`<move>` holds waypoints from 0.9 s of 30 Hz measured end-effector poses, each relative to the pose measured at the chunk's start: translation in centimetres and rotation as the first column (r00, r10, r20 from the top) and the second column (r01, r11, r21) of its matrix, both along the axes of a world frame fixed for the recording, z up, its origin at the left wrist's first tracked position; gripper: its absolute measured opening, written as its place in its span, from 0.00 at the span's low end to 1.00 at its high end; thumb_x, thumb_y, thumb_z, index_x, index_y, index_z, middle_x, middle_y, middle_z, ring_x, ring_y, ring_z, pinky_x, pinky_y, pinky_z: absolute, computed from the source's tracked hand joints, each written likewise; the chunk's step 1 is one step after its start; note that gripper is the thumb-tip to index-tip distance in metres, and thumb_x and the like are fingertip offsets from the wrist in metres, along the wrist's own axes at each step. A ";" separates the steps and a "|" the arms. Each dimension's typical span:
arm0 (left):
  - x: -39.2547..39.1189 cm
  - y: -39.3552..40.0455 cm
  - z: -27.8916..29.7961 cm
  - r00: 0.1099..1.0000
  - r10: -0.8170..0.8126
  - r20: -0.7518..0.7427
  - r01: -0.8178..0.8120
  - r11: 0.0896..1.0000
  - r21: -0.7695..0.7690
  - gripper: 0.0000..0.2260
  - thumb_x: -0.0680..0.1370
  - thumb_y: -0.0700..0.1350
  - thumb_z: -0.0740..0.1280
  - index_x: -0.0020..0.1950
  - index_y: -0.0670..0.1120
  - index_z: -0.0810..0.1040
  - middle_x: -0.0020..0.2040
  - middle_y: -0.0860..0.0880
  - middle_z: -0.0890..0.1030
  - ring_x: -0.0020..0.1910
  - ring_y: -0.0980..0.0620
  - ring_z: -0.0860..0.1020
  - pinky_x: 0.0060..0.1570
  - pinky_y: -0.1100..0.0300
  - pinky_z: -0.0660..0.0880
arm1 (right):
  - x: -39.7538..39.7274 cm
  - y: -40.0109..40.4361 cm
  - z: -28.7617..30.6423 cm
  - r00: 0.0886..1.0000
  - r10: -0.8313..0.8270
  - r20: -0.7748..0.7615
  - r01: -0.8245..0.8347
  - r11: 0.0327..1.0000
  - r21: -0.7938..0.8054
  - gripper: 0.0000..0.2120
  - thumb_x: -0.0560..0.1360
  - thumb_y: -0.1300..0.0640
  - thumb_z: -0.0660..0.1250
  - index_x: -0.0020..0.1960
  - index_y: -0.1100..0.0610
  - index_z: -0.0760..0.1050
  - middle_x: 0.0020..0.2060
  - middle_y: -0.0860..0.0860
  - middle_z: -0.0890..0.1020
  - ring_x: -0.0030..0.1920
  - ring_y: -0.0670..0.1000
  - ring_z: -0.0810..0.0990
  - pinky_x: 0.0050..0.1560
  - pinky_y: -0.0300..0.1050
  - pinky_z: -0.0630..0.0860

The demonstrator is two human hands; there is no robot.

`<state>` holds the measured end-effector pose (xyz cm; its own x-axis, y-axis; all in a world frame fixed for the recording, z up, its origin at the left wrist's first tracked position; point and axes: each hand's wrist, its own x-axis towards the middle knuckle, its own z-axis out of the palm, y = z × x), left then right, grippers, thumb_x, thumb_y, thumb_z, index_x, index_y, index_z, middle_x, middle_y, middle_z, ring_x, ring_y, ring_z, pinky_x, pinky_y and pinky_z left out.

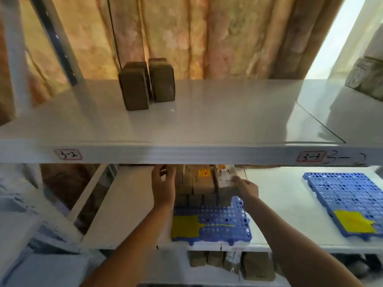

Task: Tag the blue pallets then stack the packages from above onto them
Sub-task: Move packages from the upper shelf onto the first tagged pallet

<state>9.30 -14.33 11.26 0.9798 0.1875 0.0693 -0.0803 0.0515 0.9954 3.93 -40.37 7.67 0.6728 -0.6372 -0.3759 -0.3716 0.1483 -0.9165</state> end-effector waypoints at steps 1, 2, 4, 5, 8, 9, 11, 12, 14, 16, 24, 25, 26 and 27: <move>0.5 -0.1 0.1 1.000 0.007 0.014 -0.007 1.000 0.011 0.19 0.73 0.60 0.69 0.61 0.55 0.78 0.57 0.53 0.81 0.56 0.55 0.79 0.58 0.51 0.78 | 0.3 -0.1 -0.1 1.000 0.002 -0.005 -0.002 1.000 -0.008 0.15 0.78 0.51 0.74 0.57 0.61 0.84 0.39 0.52 0.85 0.39 0.50 0.83 0.36 0.41 0.76; 1.1 -0.1 0.1 1.000 0.013 0.028 -0.013 1.000 0.021 0.16 0.74 0.59 0.70 0.60 0.57 0.78 0.55 0.56 0.81 0.55 0.58 0.80 0.56 0.54 0.78 | 0.5 -0.1 -0.4 1.000 0.009 -0.010 -0.009 1.000 -0.017 0.15 0.78 0.50 0.73 0.57 0.60 0.84 0.39 0.51 0.84 0.39 0.50 0.82 0.34 0.41 0.75; 1.9 -0.3 -0.1 0.997 0.026 0.068 -0.031 0.997 0.069 0.11 0.75 0.57 0.72 0.56 0.61 0.78 0.51 0.60 0.81 0.51 0.63 0.80 0.52 0.59 0.76 | 0.6 -0.2 -0.7 0.999 0.038 -0.022 -0.039 0.999 -0.028 0.13 0.79 0.47 0.72 0.55 0.56 0.83 0.41 0.49 0.84 0.40 0.48 0.81 0.32 0.40 0.74; 2.1 -0.4 -0.1 0.995 0.032 0.099 -0.043 0.993 0.109 0.10 0.75 0.55 0.72 0.55 0.61 0.79 0.50 0.61 0.82 0.50 0.63 0.80 0.51 0.61 0.76 | 0.6 -0.1 -0.8 0.998 0.054 -0.027 -0.055 0.998 -0.031 0.11 0.79 0.46 0.72 0.52 0.54 0.83 0.39 0.48 0.85 0.40 0.47 0.81 0.31 0.37 0.73; 2.3 -0.2 0.2 0.969 0.014 0.248 -0.085 0.957 0.278 0.10 0.76 0.50 0.74 0.52 0.65 0.80 0.48 0.64 0.83 0.48 0.66 0.81 0.48 0.72 0.75 | 0.4 0.0 -0.6 0.996 0.082 -0.037 -0.085 0.994 -0.072 0.11 0.79 0.43 0.71 0.41 0.48 0.82 0.28 0.42 0.84 0.34 0.42 0.80 0.23 0.31 0.71; 2.2 -0.2 0.3 0.961 -0.002 0.278 -0.092 0.942 0.324 0.11 0.76 0.50 0.74 0.52 0.66 0.79 0.48 0.66 0.82 0.47 0.68 0.80 0.46 0.76 0.73 | 0.4 0.1 -0.5 0.996 0.082 -0.036 -0.084 0.993 -0.083 0.12 0.79 0.43 0.71 0.39 0.47 0.80 0.27 0.42 0.83 0.33 0.42 0.80 0.23 0.32 0.71; 2.1 -0.3 0.1 0.958 -0.012 0.286 -0.088 0.938 0.334 0.11 0.77 0.51 0.73 0.56 0.65 0.78 0.50 0.67 0.81 0.51 0.70 0.79 0.48 0.79 0.71 | 0.3 0.1 -0.3 0.997 0.073 -0.041 -0.076 0.992 -0.098 0.15 0.81 0.42 0.67 0.39 0.47 0.80 0.32 0.45 0.83 0.35 0.47 0.79 0.28 0.39 0.72; 1.9 -0.3 0.0 0.967 0.001 0.256 -0.078 0.953 0.294 0.10 0.78 0.53 0.72 0.59 0.63 0.78 0.53 0.64 0.81 0.53 0.67 0.79 0.50 0.76 0.73 | 0.2 0.0 -0.3 0.996 0.071 -0.044 -0.075 0.992 -0.097 0.15 0.81 0.42 0.65 0.41 0.49 0.80 0.36 0.48 0.83 0.37 0.49 0.79 0.32 0.42 0.72; 1.6 -0.6 0.0 0.995 0.028 0.091 -0.044 0.983 0.177 0.12 0.79 0.59 0.67 0.61 0.59 0.77 0.58 0.57 0.78 0.56 0.61 0.78 0.52 0.67 0.75 | -0.1 -0.3 -0.5 0.997 0.072 -0.034 -0.075 0.993 -0.092 0.16 0.83 0.42 0.62 0.49 0.53 0.80 0.44 0.52 0.83 0.42 0.53 0.79 0.42 0.47 0.73; 1.6 -0.8 0.0 1.000 0.009 -0.025 -0.005 0.990 0.138 0.07 0.80 0.62 0.64 0.56 0.63 0.76 0.60 0.51 0.75 0.56 0.57 0.77 0.53 0.61 0.74 | -0.7 -0.5 -0.7 0.998 0.056 -0.024 -0.058 0.994 -0.096 0.19 0.84 0.43 0.61 0.60 0.58 0.78 0.53 0.56 0.82 0.51 0.56 0.80 0.50 0.51 0.74; 2.0 -0.8 -0.9 0.991 -0.057 -0.121 0.081 0.976 0.201 0.16 0.84 0.55 0.58 0.69 0.54 0.75 0.63 0.52 0.73 0.61 0.52 0.73 0.65 0.48 0.71 | -3.9 -1.7 -0.8 0.999 0.024 -0.048 -0.027 0.998 -0.062 0.24 0.84 0.45 0.61 0.70 0.62 0.73 0.63 0.59 0.79 0.63 0.60 0.78 0.67 0.62 0.75; 2.1 -0.8 -0.7 0.992 -0.066 -0.108 0.086 0.978 0.188 0.12 0.84 0.54 0.58 0.65 0.57 0.77 0.59 0.55 0.74 0.56 0.55 0.74 0.62 0.50 0.71 | -4.2 -1.9 -0.7 0.999 0.020 -0.045 -0.023 0.998 -0.056 0.24 0.84 0.45 0.61 0.70 0.62 0.73 0.64 0.59 0.79 0.64 0.60 0.78 0.68 0.63 0.74; 2.2 -0.7 -0.5 0.992 -0.074 -0.100 0.094 0.973 0.211 0.10 0.84 0.53 0.58 0.59 0.60 0.78 0.54 0.58 0.75 0.51 0.59 0.74 0.59 0.52 0.70 | -4.3 -2.0 -0.7 0.999 0.017 -0.042 -0.019 0.998 -0.052 0.24 0.84 0.45 0.61 0.70 0.62 0.73 0.64 0.59 0.79 0.64 0.60 0.77 0.69 0.63 0.74; 2.1 -0.7 -0.4 0.993 -0.082 -0.086 0.099 0.971 0.219 0.09 0.85 0.53 0.58 0.57 0.62 0.77 0.52 0.60 0.75 0.49 0.61 0.73 0.58 0.54 0.69 | -4.4 -2.1 -0.6 0.999 0.016 -0.039 -0.018 0.999 -0.050 0.24 0.84 0.45 0.60 0.70 0.62 0.73 0.65 0.60 0.79 0.64 0.60 0.77 0.69 0.64 0.73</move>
